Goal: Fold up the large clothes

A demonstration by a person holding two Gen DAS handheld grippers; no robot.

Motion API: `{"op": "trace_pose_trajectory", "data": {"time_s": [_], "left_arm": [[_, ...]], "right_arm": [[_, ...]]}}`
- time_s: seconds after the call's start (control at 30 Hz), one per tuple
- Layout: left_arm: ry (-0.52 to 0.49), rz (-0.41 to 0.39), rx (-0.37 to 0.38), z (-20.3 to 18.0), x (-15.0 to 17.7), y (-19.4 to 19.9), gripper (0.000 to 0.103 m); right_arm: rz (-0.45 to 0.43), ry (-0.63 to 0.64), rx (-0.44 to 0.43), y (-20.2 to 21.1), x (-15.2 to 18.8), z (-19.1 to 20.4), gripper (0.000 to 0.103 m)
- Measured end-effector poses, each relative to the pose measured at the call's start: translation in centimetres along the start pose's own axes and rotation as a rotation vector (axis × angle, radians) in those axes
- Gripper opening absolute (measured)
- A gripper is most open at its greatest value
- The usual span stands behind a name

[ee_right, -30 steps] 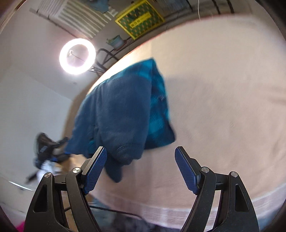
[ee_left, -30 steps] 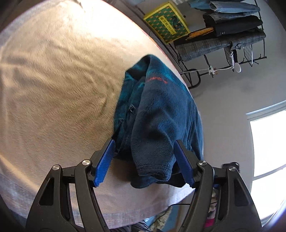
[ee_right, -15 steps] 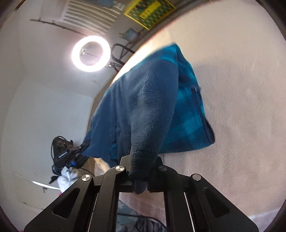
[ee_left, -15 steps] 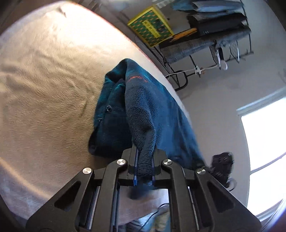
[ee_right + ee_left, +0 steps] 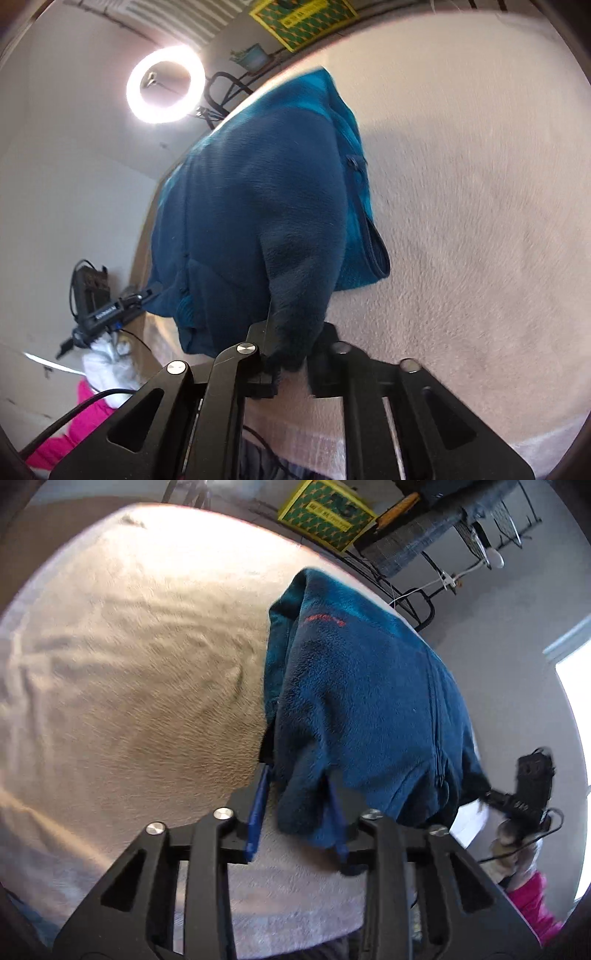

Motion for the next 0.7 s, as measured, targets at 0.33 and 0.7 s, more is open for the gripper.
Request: {"op": "trace_pose_trajectory", "data": {"time_s": [0.33,0.7], "left_arm": [[-0.131,-0.202,-0.045,-4.6,-5.5,6.8,0.041],[-0.224,-0.200,-0.083,-12.0,-13.6,-1.9,0.041]], "right_arm": [[-0.229,0.247,0.185,7.4,-5.4,4.6,0.025],[-0.216,0.373,0.125,-2.6,-14.6,12.1,0.025]]}}
Point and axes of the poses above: each gripper's, at about its wrist camera, not at the fingertips, and y roughly against the way its jaws point, z to its left, x to its underside, the point moved 8 cm from there along -y, roughly the way its jaws point, and after that the axes turned 4 degrees about z, right-handed, at the moved point
